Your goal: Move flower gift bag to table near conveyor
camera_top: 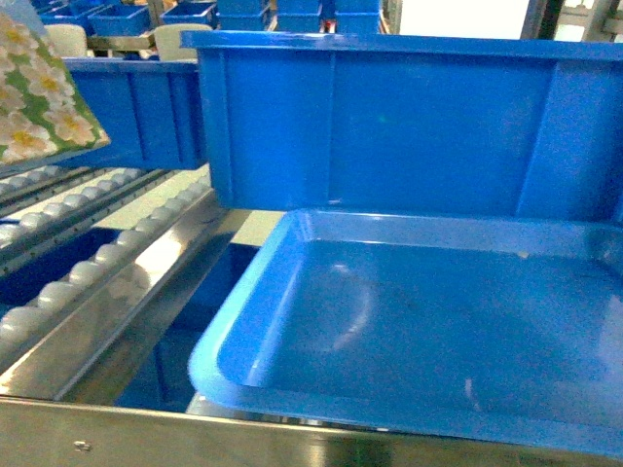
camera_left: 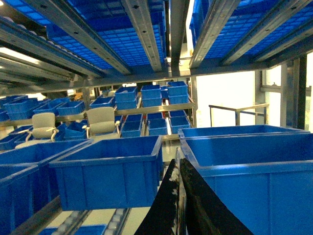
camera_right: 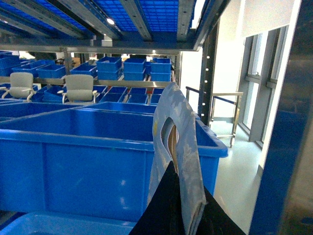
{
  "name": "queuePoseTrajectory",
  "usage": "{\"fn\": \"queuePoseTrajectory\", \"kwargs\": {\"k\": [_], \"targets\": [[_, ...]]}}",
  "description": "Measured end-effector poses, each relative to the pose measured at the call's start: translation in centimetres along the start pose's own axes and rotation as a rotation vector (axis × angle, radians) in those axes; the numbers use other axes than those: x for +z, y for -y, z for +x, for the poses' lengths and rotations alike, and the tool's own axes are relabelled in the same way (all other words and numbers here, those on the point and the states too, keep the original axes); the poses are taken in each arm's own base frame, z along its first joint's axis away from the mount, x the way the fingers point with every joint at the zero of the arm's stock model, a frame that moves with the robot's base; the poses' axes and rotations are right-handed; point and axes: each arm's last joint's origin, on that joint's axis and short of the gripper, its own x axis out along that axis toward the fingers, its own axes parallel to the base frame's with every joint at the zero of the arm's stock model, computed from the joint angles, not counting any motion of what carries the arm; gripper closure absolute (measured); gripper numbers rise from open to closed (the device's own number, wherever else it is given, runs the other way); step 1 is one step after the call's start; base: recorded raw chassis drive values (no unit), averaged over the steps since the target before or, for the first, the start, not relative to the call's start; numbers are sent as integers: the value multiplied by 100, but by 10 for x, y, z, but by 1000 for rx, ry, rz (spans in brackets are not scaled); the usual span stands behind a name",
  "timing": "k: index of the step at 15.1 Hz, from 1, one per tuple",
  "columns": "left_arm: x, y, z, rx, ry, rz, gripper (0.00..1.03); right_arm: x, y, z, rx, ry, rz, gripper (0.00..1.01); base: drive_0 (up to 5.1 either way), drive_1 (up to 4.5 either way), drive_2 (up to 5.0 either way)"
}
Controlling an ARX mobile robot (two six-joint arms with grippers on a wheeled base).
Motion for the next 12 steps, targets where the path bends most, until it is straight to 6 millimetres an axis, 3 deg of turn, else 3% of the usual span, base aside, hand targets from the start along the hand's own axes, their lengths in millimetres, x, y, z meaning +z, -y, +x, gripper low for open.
{"fn": "queuePoseTrajectory", "kwargs": {"k": [12], "targets": [[0,-1,0,7,-1,4,101,0,0,0,3,1,0,99,-492,248,248]]}}
